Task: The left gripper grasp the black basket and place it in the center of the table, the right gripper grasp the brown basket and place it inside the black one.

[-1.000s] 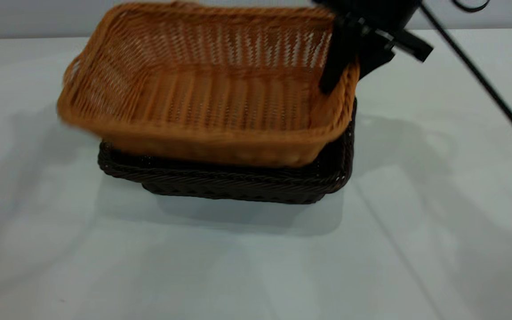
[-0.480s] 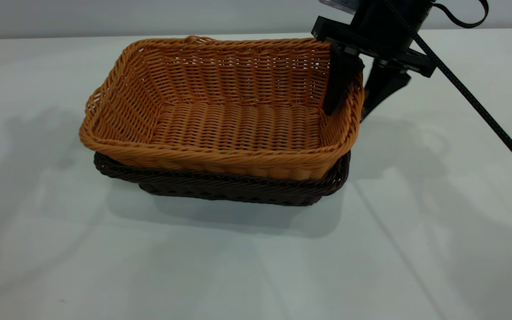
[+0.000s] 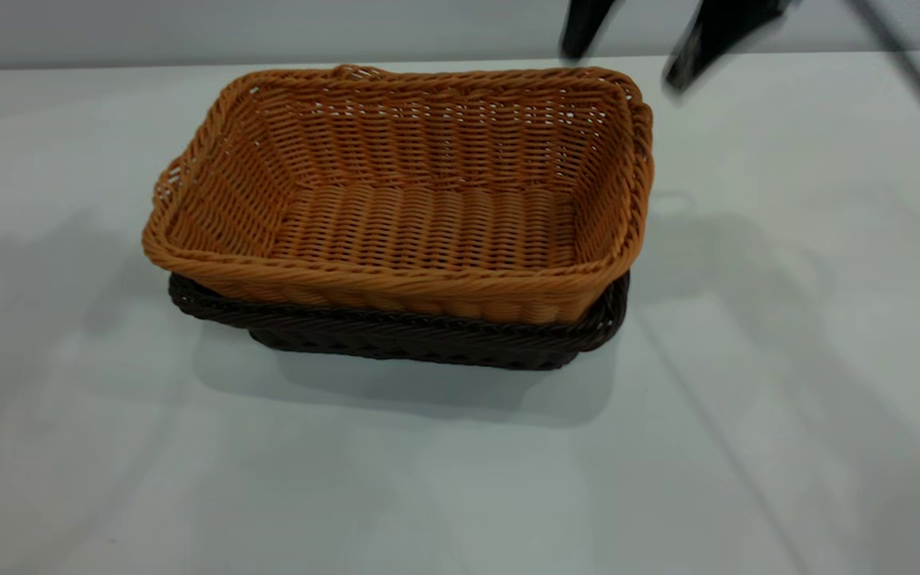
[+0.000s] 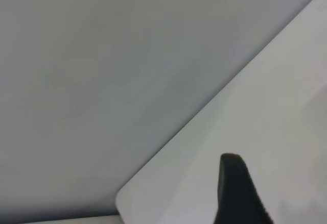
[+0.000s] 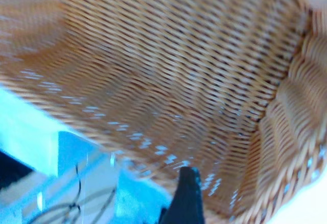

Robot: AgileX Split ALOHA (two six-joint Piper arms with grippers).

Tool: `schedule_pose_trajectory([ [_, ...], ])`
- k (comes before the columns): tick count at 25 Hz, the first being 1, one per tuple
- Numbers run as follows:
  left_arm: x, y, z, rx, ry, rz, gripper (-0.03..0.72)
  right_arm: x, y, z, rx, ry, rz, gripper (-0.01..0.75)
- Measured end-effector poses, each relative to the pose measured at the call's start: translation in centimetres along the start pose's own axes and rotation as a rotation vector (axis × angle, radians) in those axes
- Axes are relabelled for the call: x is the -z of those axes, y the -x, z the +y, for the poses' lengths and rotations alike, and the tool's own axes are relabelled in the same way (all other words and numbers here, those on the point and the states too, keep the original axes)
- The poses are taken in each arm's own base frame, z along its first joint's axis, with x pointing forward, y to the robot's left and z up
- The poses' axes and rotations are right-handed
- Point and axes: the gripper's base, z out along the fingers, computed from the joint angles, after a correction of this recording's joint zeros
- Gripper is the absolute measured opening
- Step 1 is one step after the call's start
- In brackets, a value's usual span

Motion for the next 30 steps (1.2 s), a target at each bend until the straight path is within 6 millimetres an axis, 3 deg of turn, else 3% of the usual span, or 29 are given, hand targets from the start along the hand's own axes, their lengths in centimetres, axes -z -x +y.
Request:
schedule_pose_trajectory([
  [4,5.6,-0.4,-0.9,0.079,-0.042,0.008,0.37,8.9,-2.7,4.0,0.097,-0.055,-0.191,0.542],
  [7,9.8,-1.4,-2.1,0.214,-0.087,0.064,0.37,16.5,-7.2,6.9,0.18,-0.145,-0.374,0.534],
  [9,12.4,-2.2,-2.9,0.301,-0.108,0.097,0.37,20.1,-10.8,8.1,0.211,-0.205,-0.475,0.533],
  [11,14.1,-2.8,-3.5,0.397,-0.116,0.12,0.37,22.8,-15.2,8.6,0.22,-0.266,-0.556,0.532],
  [13,15.3,-3.1,-3.9,0.443,-0.102,0.101,0.37,23.8,-19.4,8.3,0.216,-0.315,-0.598,0.531],
  [16,15.4,-4.0,-4.8,0.48,-0.116,0.117,0.37,23.2,-25.7,7.0,0.209,-0.375,-0.64,0.531],
  [21,13.2,-7.5,-8.1,0.554,-0.197,0.246,0.369,18.7,-34.1,3.8,0.175,-0.367,-0.782,0.531],
  [27,11.1,-12.2,-13.9,0.642,-0.392,0.372,0.369,12.2,-41.0,-0.4,0.093,-0.33,-0.938,0.531],
  [30,11.1,-14.3,-15.9,0.65,-0.413,0.401,0.369,10.6,-42.1,-1.4,0.067,-0.324,-0.929,0.531],
])
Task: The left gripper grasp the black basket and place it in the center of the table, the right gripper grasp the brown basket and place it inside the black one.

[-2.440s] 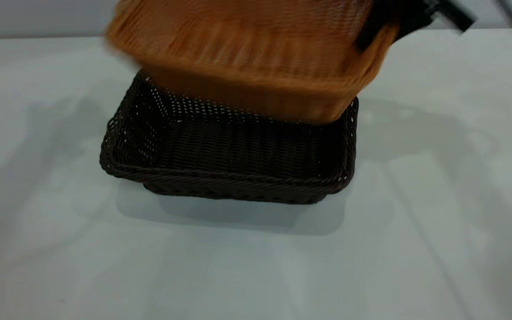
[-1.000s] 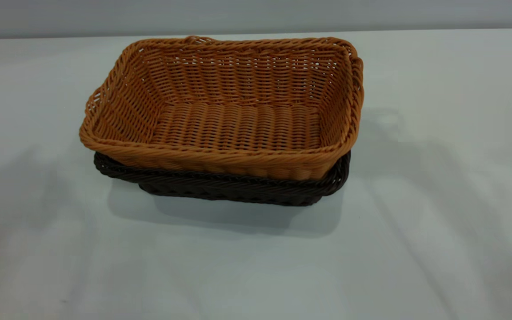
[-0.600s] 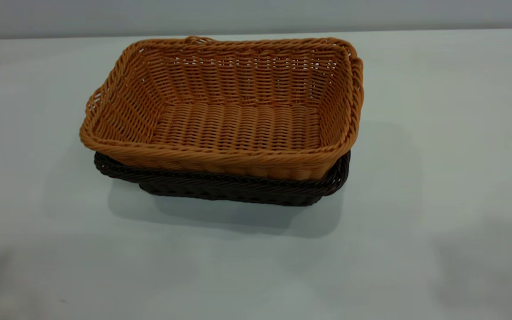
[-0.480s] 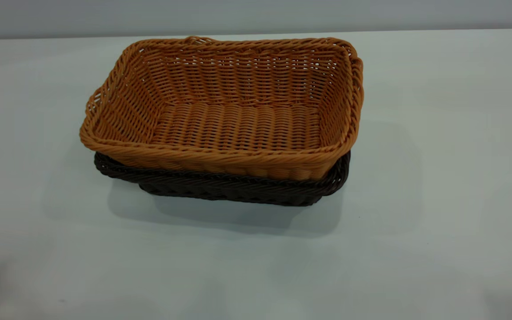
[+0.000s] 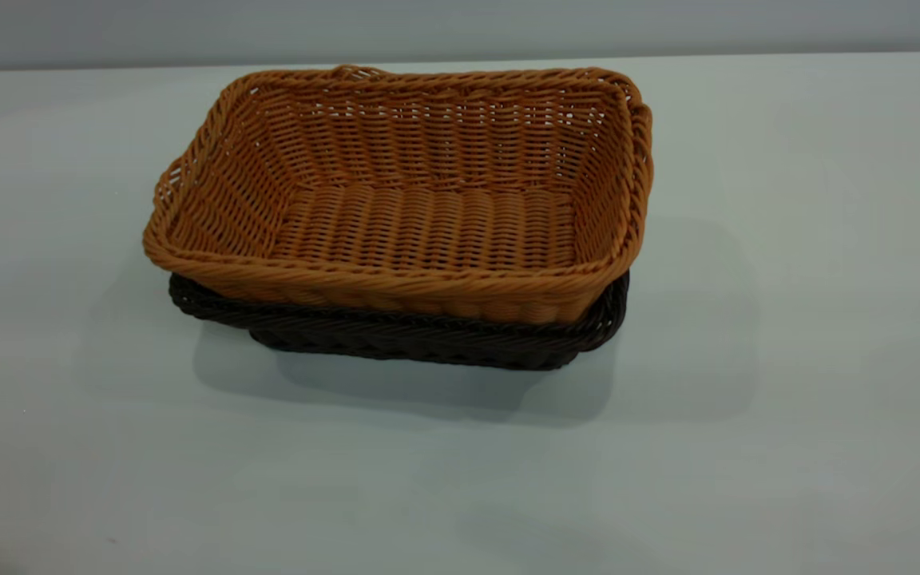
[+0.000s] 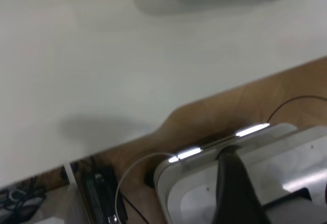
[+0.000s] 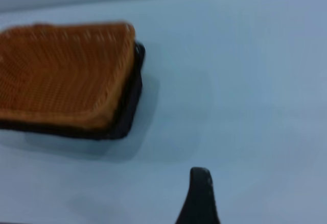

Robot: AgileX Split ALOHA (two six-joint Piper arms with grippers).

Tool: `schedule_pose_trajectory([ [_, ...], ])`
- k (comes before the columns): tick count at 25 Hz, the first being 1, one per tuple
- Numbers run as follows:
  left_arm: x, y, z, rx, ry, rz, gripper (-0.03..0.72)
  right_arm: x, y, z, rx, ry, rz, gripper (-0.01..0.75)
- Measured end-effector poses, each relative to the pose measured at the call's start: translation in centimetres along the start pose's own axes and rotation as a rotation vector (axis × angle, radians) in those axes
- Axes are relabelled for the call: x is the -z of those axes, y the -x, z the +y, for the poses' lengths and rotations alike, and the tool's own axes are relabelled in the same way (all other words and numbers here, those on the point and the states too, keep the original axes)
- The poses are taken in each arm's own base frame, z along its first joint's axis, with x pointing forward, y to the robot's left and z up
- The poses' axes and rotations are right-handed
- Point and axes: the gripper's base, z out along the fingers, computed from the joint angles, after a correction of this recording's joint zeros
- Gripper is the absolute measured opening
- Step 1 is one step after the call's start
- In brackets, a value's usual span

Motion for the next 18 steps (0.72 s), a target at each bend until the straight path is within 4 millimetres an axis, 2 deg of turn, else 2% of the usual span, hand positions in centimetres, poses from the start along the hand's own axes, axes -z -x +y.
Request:
schedule_pose_trajectory([
  [6,-0.9,-4.4,-0.4,-0.018,0.009,-0.05,0.369,0.0,0.0,0.1,0.03,0.009,-0.002,0.531],
  [9,-1.3,-6.3,-0.5,-0.034,0.031,-0.133,0.369,0.0,0.0,0.1,0.035,0.015,-0.001,0.531],
  [13,-1.7,-8.5,-0.3,-0.04,0.083,-0.215,0.369,0.0,0.0,0.1,0.035,0.016,-0.001,0.531],
  [18,-0.9,-10.4,-0.7,-0.062,0.108,-0.347,0.369,0.0,0.0,0.2,0.035,0.018,0.0,0.531],
])
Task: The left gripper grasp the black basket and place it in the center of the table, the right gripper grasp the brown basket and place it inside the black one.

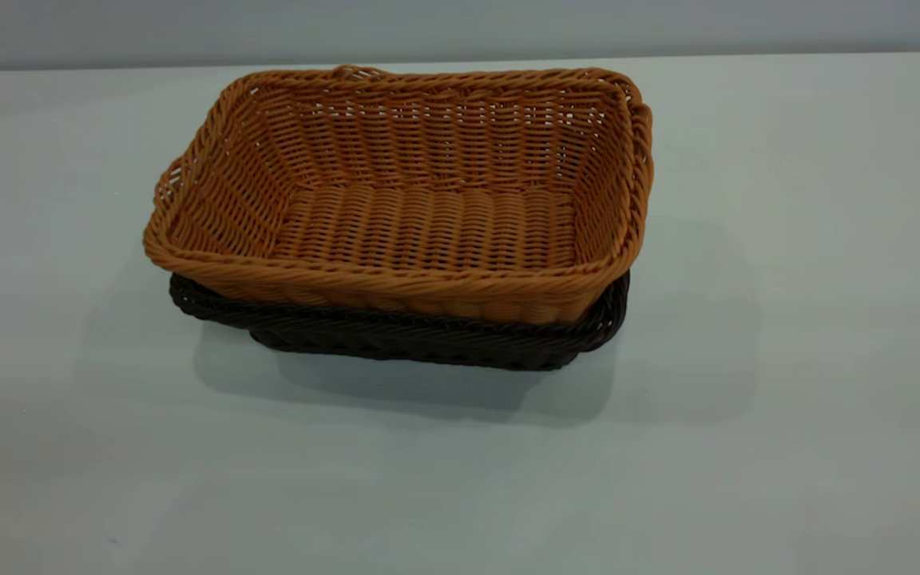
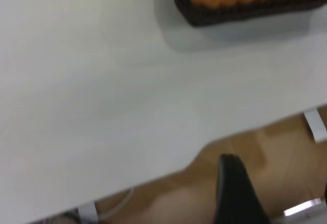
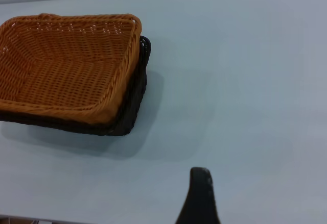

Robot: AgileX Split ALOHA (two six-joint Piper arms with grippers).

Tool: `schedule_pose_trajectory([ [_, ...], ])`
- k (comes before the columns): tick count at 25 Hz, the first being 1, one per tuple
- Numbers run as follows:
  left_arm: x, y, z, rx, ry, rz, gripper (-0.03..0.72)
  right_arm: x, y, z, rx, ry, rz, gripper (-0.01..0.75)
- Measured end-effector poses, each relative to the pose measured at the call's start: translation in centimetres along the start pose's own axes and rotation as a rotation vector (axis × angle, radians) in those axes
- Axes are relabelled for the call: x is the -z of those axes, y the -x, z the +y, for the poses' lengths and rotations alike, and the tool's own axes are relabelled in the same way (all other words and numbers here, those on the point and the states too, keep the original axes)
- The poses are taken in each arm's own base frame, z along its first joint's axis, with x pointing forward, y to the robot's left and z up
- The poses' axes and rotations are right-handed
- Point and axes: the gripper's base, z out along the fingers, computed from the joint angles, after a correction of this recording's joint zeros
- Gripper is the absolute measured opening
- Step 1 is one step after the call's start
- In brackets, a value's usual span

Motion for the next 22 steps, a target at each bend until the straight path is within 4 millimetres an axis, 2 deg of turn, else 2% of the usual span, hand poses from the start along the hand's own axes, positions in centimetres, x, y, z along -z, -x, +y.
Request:
schedule_pose_trajectory([
  [7,1.1,-1.3,-0.4,-0.018,0.013,-0.11,0.369,0.0,0.0,0.0,-0.002,-0.005,-0.001,0.531],
  [14,1.2,-1.5,-0.6,0.008,0.038,-0.131,0.369,-0.1,0.0,0.2,-0.109,-0.162,-0.035,0.531],
  [22,1.1,-1.4,-0.7,0.059,0.088,-0.135,0.369,-0.2,-0.1,0.2,-0.108,-0.158,-0.03,0.531],
])
